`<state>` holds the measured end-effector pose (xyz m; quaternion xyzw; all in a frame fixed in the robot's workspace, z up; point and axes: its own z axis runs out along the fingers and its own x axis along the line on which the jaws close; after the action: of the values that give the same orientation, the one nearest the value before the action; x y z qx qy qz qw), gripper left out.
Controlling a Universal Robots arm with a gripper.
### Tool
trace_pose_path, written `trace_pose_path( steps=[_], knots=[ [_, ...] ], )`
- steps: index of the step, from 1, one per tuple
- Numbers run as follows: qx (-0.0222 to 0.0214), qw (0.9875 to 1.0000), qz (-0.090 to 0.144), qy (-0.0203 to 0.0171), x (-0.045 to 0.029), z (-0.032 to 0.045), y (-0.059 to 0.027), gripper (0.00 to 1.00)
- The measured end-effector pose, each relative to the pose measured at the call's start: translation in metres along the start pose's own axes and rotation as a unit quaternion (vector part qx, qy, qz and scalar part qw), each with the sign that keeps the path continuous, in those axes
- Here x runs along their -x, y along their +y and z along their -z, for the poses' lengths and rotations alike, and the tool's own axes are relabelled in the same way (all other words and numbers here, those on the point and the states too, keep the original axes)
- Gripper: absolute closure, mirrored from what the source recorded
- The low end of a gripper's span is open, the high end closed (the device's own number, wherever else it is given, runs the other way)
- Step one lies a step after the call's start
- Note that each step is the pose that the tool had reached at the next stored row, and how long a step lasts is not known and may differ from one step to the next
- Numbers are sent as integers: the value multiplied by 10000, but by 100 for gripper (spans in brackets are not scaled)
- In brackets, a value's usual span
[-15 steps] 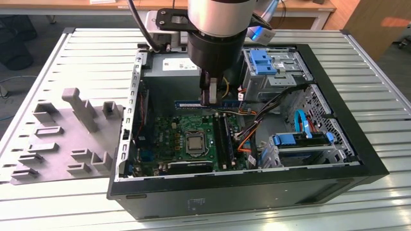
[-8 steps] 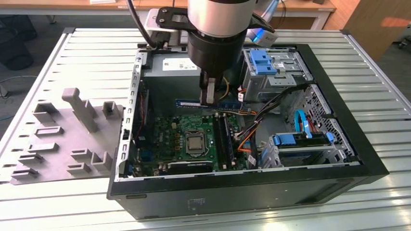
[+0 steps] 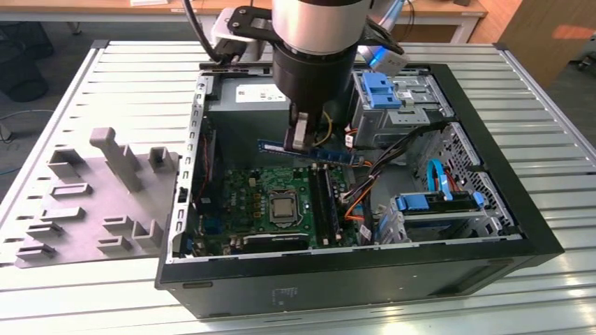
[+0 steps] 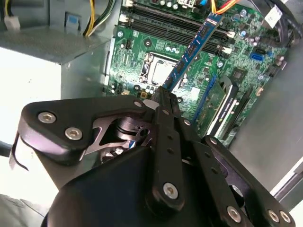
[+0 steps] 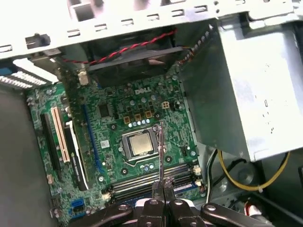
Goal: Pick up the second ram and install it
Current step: 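Insert the second ram into the second slot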
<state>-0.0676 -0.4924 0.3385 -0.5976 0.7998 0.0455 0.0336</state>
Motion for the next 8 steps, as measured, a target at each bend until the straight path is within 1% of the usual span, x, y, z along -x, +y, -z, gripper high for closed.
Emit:
trace_pose_path(
  steps=[2, 4, 6, 8],
  knots=[
    [-20, 9998, -181, -6, 0, -1, 0, 88],
    [-39, 9993, -360, -12, 0, -3, 0, 88],
    [-59, 9985, -538, -18, 0, -4, 0, 88],
    [-79, 9974, -722, -23, -1, -6, 0, 88]
  ],
)
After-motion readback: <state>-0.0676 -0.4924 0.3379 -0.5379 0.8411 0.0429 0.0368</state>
